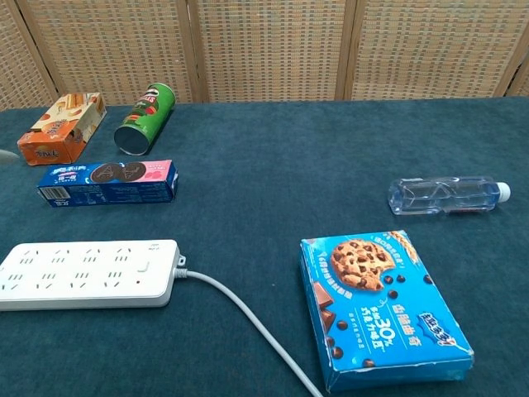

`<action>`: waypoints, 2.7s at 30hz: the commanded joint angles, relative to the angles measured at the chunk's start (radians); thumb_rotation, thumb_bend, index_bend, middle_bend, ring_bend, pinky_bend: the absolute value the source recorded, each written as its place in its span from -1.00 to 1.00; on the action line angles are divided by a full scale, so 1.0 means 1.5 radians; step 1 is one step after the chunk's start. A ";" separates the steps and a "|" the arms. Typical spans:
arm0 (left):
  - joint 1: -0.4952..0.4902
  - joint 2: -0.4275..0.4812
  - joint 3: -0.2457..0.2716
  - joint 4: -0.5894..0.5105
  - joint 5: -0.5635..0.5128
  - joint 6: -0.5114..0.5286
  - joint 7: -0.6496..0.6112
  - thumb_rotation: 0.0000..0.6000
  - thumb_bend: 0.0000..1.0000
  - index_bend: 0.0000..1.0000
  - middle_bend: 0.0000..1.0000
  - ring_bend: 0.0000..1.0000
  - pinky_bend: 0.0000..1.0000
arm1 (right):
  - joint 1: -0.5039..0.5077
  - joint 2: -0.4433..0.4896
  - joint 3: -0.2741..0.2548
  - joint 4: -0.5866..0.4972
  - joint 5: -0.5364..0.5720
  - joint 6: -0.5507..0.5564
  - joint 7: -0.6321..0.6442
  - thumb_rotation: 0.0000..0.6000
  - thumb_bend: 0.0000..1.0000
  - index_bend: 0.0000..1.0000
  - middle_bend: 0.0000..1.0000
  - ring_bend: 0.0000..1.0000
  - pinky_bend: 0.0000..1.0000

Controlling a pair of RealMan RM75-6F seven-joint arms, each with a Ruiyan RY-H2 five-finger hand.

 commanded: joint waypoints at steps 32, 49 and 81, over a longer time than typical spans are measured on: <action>-0.173 -0.119 -0.036 -0.054 -0.339 -0.225 0.200 1.00 1.00 -0.59 1.00 1.00 1.00 | 0.010 0.003 0.001 0.000 0.015 -0.029 0.007 1.00 -1.00 -1.00 -1.00 -1.00 -1.00; -0.200 -0.132 -0.019 -0.047 -0.410 -0.222 0.233 1.00 1.00 -0.59 1.00 1.00 1.00 | 0.010 0.003 0.003 0.002 0.017 -0.028 0.013 1.00 -1.00 -1.00 -1.00 -1.00 -1.00; -0.006 0.105 0.010 -0.035 -0.108 0.128 0.057 1.00 -1.00 -1.00 -1.00 -1.00 -1.00 | 0.004 0.000 -0.002 -0.005 0.001 -0.009 -0.004 1.00 -1.00 -1.00 -1.00 -1.00 -1.00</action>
